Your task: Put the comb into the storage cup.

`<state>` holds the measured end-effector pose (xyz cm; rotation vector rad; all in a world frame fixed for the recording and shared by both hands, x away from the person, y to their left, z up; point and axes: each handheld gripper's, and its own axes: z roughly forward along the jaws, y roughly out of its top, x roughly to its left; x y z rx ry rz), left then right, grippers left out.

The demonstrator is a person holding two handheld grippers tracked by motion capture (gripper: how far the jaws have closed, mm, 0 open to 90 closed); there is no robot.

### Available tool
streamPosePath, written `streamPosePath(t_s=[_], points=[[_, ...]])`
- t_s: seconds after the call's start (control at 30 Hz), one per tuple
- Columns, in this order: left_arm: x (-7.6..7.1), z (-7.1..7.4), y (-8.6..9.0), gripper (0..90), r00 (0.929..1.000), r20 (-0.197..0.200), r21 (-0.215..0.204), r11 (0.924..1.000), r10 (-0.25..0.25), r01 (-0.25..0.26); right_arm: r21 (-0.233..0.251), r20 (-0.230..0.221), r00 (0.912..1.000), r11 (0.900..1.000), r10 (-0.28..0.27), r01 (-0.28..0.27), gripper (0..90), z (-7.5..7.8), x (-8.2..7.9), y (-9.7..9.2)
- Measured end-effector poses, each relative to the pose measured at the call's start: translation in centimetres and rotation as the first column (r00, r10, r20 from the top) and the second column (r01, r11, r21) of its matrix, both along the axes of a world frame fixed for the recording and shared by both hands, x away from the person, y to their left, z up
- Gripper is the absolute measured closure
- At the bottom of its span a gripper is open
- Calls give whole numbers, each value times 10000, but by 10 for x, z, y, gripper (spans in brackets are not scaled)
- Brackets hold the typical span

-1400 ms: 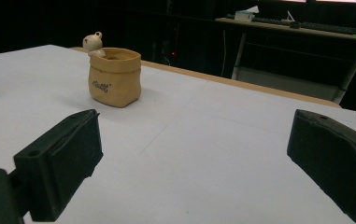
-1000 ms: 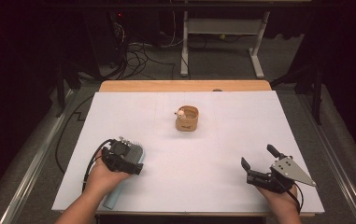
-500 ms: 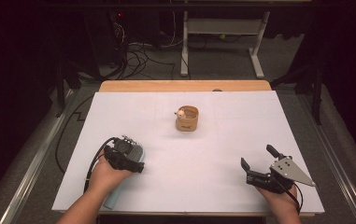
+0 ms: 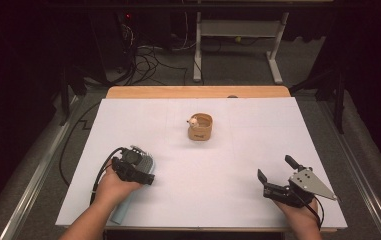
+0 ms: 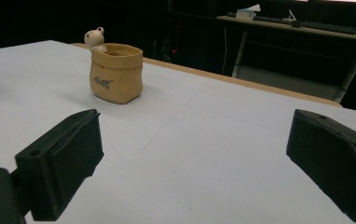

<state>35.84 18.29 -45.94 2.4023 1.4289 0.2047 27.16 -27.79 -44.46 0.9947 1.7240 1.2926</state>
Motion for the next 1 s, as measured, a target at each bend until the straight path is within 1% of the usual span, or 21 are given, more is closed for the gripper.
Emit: streamPosePath(t_s=[0.1,0.23,0.37,0.43,0.53,0.87,1.0], points=[[0,0,0,3,10000,18,-5,10000,26,-26,-2,-2,10000,10000,-19,19,45,0,0,0],[-1,-1,1,2,9999,90,-185,9998,49,-47,-30,2,10000,10000,2,-2,45,0,0,1],[0,-1,1,2,9999,20,-181,9998,111,-111,-21,9,10000,10000,-6,6,46,0,0,1],[0,-1,1,5,9997,-47,-217,9995,219,-220,-20,9,10000,10000,-19,19,46,0,0,1],[-1,-1,0,3,9995,68,-198,9994,297,-296,-10,17,10000,10000,-14,14,46,0,0,1],[0,-1,0,8,9995,9,-230,9992,322,-322,20,32,10000,10000,-58,58,52,0,0,1],[0,0,0,21,9984,62,-284,9980,560,-558,1,33,10000,10000,-59,59,53,0,0,1]])
